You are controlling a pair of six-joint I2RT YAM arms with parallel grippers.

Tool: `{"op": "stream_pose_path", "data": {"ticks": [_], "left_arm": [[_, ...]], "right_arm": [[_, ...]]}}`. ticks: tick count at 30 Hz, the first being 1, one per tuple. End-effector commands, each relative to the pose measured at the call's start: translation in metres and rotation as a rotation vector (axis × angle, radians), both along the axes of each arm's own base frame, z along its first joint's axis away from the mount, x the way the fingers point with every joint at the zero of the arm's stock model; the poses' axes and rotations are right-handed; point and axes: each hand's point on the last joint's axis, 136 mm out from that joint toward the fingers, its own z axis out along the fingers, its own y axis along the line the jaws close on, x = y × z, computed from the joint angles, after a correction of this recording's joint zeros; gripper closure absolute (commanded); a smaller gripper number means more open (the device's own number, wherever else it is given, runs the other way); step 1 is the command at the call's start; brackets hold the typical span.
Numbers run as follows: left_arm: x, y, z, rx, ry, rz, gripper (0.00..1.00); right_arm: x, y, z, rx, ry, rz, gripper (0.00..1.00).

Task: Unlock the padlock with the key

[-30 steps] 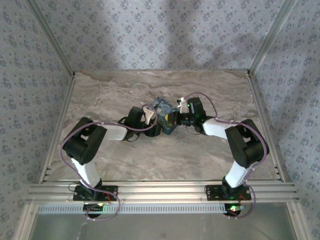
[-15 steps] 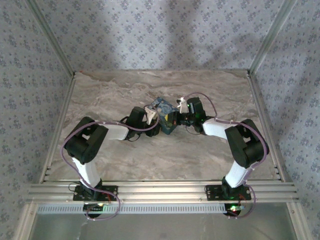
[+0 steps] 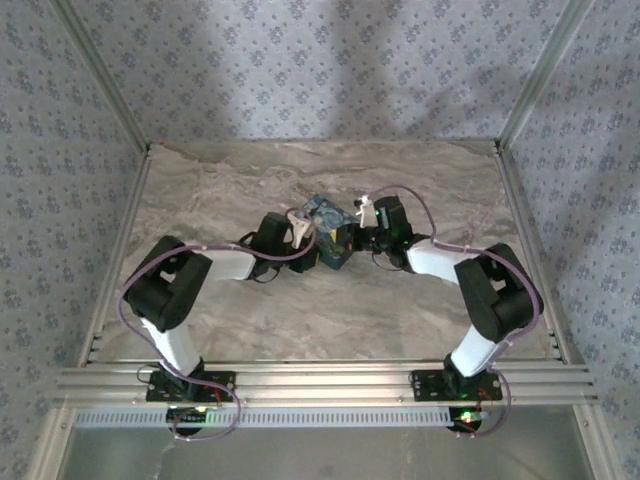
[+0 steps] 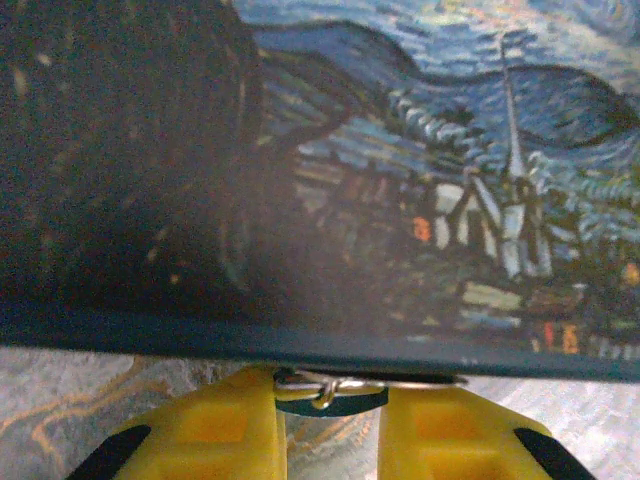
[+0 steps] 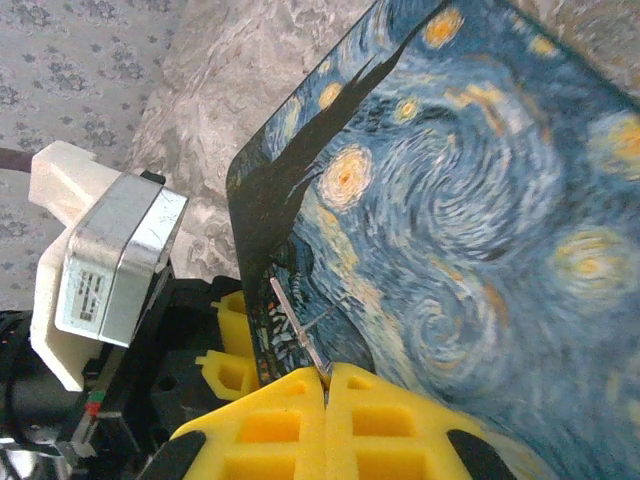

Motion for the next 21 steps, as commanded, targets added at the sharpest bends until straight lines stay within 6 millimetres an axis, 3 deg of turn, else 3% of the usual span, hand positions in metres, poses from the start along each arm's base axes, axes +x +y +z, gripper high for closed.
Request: {"op": "stream_pose_path", "data": {"ticks": [1,9,15,21], "left_arm": [[-0.002,-0.010,0.032,-0.065,0.027,0.019,0.79],[-0.020,-0.030,0.060,-0.168,0.202,0.047,0.79],[-0.024,-0.040,0.075,-0.253,0.309,0.096,0.79],[-0.022,-0.043,0.079,-0.297,0.394,0.164,0.78]], "right_arm": [[-0.006,-0.009,0.021,-0.037,-0.096,-0.025,1.00],[-0.054,-0.032,0.031,-0.218,-0.258,-0.057,1.00],[-0.088,-0.054,0.012,-0.267,-0.303,-0.121,1.00],[-0.105,-0.060,-0.006,-0.311,-0.335,-0.145,1.00]]}}
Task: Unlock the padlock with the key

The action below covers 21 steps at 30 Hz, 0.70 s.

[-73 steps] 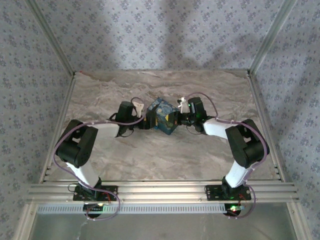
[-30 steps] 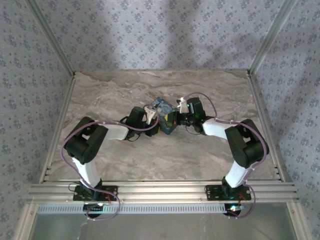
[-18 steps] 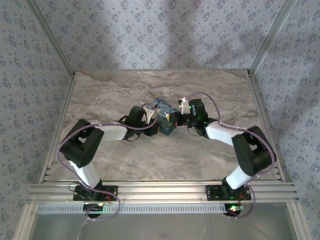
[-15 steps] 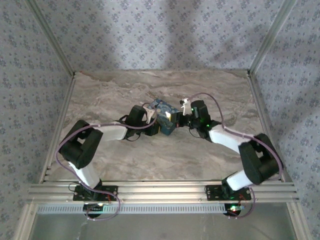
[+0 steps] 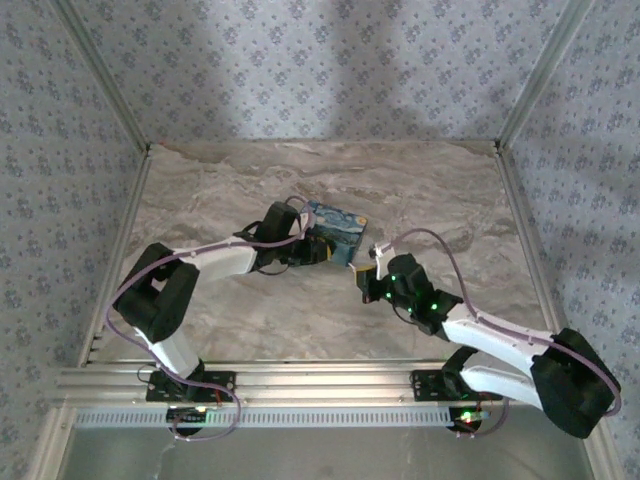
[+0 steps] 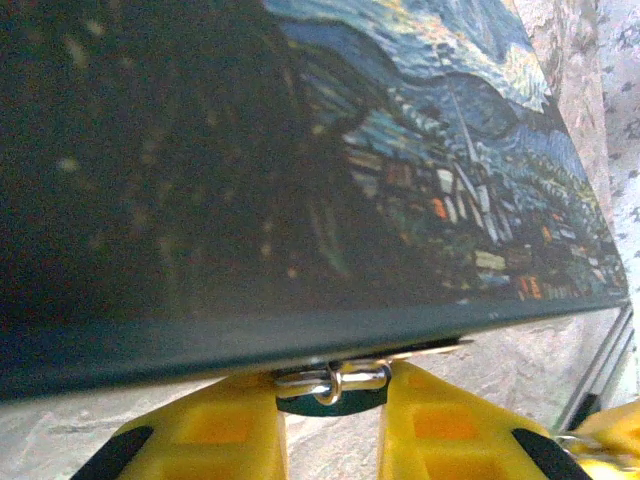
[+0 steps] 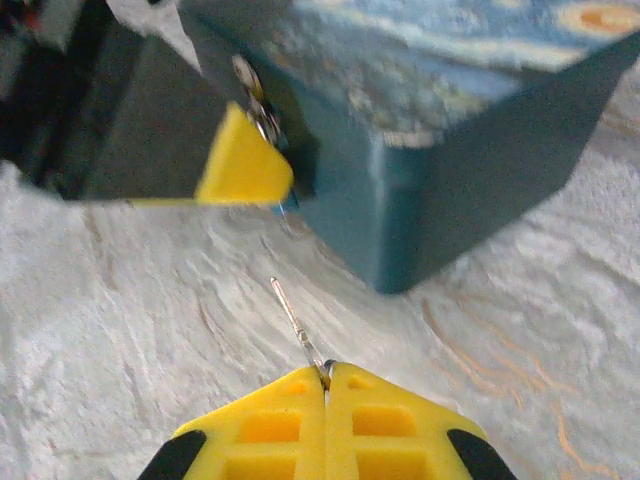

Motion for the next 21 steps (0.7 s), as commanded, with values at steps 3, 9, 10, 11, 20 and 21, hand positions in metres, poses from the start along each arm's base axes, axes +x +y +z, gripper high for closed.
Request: {"op": "stream_pose_path", "data": {"ticks": [3,9,10,11,20,21], "left_arm": [[0.004,-0.014,0.035,-0.118,0.047,0.048,0.78],[0.005,-0.020,0.039,-0.173,0.084,0.074,0.78],[0.004,-0.020,0.039,-0.177,0.089,0.077,0.78],[0.004,-0.020,0.039,-0.179,0.098,0.086,0.78],[0.003,-0.022,0.042,-0.200,0.114,0.092,0.79],[0.003,-0.022,0.041,-0.200,0.116,0.094,0.79]], "right_arm": [[0.003,-0.005,-0.006,-0.049,-0.066,-0.056,1.00],[0.006,0.012,-0.013,-0.064,-0.090,-0.035,1.00],[0.007,0.014,-0.014,-0.066,-0.092,-0.035,1.00],[0.008,0.017,-0.013,-0.063,-0.098,-0.036,1.00],[0.020,0.029,-0.015,-0.049,-0.120,-0.044,1.00],[0.021,0.030,-0.015,-0.049,-0.122,-0.045,1.00]]}}
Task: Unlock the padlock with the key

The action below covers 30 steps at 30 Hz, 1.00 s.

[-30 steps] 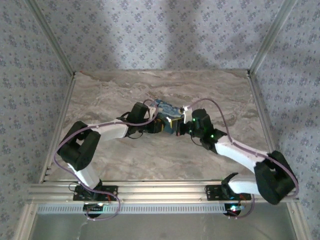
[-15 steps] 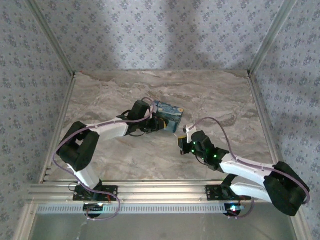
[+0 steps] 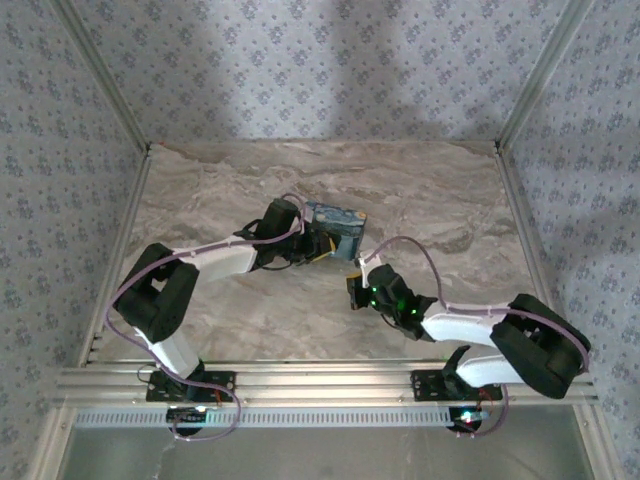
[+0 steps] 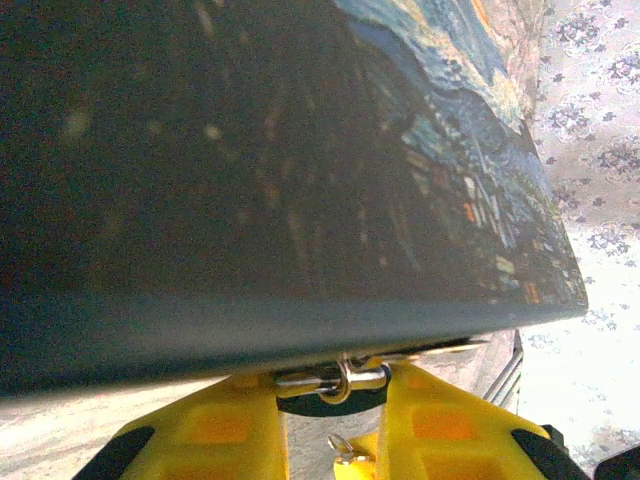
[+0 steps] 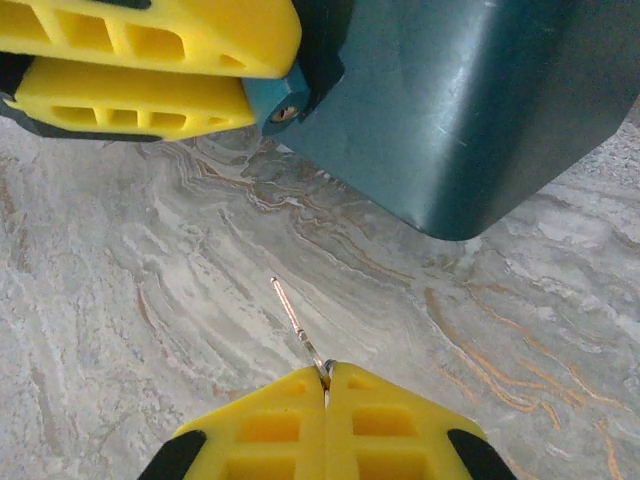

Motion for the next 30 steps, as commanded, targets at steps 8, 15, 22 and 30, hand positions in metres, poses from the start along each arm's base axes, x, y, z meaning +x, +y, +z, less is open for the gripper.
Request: {"op": "stream_pose_path", "data": {"ticks": [8,15,22,30], "left_arm": [[-0.002,-0.011,0.025,-0.073,-0.037,-0.027,0.79],[-0.003,-0.011,0.024,-0.073,-0.035,-0.027,0.79],[-0.004,-0.012,0.024,-0.072,-0.035,-0.028,0.79],[-0.005,-0.014,0.023,-0.075,-0.032,-0.033,0.79]], "right_arm": [[0.025,0.014,0.024,0.031,-0.088,-0.031,1.00],[0.036,0.014,0.024,0.045,-0.075,-0.058,1.00],[0.041,0.012,0.019,0.046,-0.060,-0.083,1.00],[0.044,0.012,0.019,0.060,-0.056,-0.089,1.00]]}}
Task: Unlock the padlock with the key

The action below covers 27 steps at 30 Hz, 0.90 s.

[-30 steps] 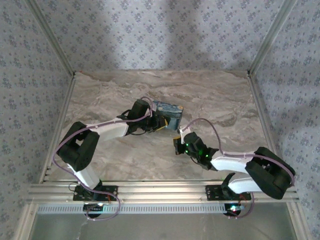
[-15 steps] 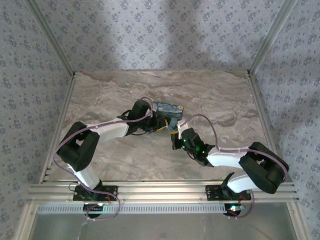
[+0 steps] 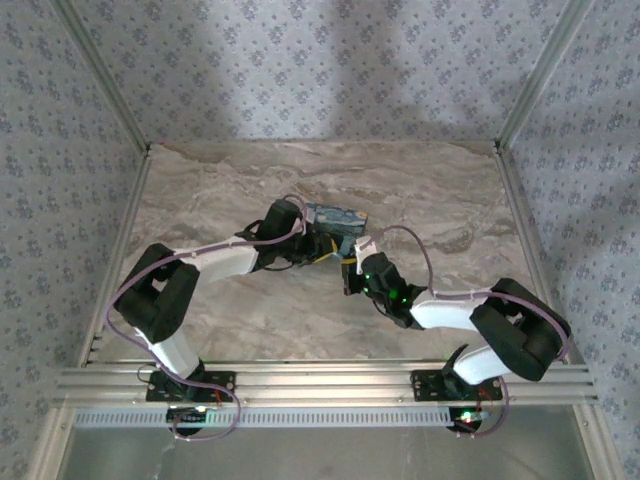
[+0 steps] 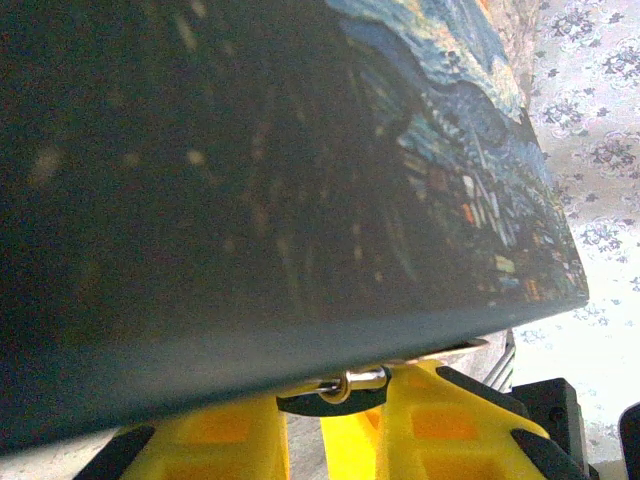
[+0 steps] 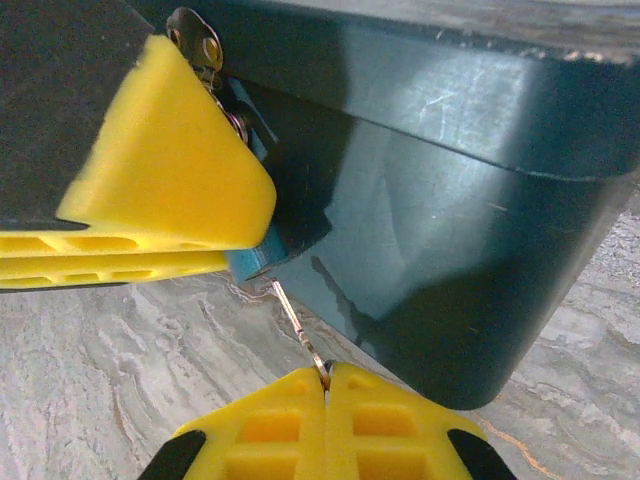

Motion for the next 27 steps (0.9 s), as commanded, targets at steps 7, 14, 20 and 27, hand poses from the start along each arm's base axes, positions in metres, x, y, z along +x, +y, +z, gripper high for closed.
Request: {"op": "stream_pose_path", "data": {"ticks": [7,14,20,27], "left_arm": [[-0.002,-0.010,0.020,-0.059,-0.038,-0.025,0.79],[-0.003,-0.011,0.017,-0.058,-0.033,-0.028,0.79],[-0.002,-0.011,0.018,-0.058,-0.037,-0.023,0.79],[0.000,-0.009,0.019,-0.055,-0.046,-0.006,0.79]], "right_arm": [[0.011,0.003,0.012,0.052,-0.025,-0.022,1.00],[0.011,0.005,0.013,0.063,-0.024,-0.013,1.00],[0.009,0.003,0.008,0.049,-0.011,-0.015,1.00],[0.000,-0.008,-0.004,0.029,0.020,-0.039,1.00]]}}
